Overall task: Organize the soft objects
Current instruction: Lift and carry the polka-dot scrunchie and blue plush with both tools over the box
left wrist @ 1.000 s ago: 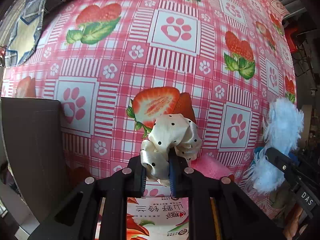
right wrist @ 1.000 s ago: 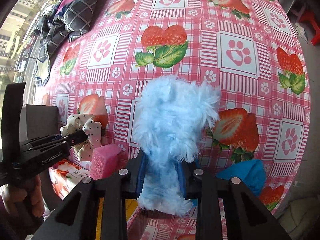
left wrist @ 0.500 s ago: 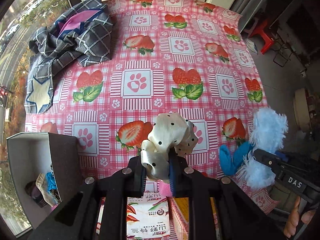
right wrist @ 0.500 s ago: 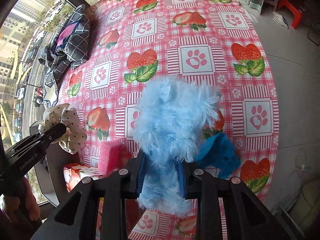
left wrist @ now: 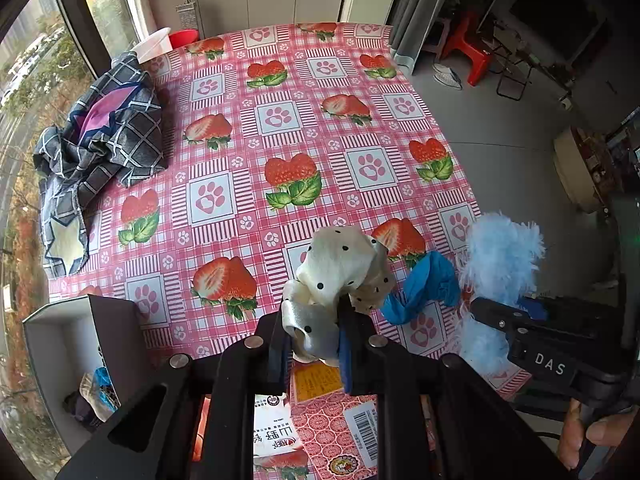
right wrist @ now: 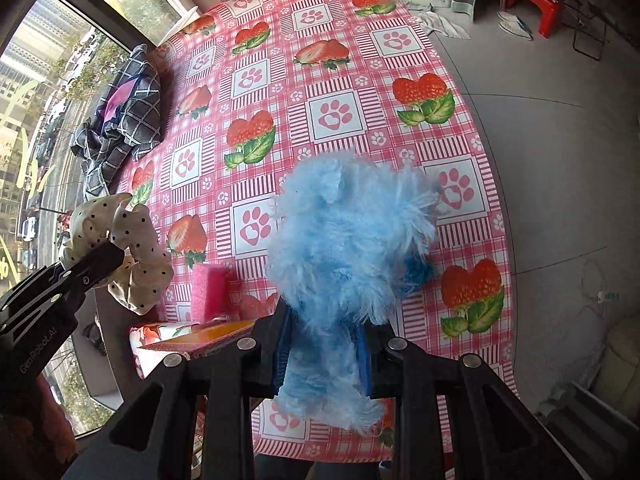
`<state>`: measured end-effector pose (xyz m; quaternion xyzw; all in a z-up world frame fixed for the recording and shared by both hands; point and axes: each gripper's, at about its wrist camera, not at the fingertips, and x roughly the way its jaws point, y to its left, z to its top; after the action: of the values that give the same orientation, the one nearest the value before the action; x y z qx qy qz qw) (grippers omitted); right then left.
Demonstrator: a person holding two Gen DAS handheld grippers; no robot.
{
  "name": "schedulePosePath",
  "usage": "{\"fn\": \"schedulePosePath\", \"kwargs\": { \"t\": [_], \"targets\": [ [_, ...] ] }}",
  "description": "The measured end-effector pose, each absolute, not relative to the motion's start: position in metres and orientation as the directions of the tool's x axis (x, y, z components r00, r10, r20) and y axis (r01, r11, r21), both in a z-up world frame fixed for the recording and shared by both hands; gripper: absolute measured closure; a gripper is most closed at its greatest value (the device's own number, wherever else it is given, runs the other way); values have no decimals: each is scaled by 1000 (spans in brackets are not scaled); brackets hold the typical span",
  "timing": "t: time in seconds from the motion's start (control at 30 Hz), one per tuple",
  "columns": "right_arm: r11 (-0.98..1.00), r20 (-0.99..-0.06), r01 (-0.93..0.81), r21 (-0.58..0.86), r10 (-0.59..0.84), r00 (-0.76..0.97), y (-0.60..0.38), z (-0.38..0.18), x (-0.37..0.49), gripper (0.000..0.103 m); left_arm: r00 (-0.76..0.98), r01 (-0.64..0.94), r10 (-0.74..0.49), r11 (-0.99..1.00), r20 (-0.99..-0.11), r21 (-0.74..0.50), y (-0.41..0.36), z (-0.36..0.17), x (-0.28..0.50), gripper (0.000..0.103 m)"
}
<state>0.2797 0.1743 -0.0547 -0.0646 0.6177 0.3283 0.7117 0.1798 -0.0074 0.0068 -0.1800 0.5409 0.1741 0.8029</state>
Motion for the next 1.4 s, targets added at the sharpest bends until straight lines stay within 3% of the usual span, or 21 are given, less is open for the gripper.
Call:
{"fn": "schedulePosePath", "kwargs": {
  "t": [0.7,1.4],
  "targets": [
    [805,-918,-515,293,387,82,145,-24,220,74,430,-332,36,936,-902,-121,-55,42,136,83],
    [637,-904,-728,253,424,58,222,20,133,74,453,-580,161,800,-877,-153,5,54,12,83]
  ]
}}
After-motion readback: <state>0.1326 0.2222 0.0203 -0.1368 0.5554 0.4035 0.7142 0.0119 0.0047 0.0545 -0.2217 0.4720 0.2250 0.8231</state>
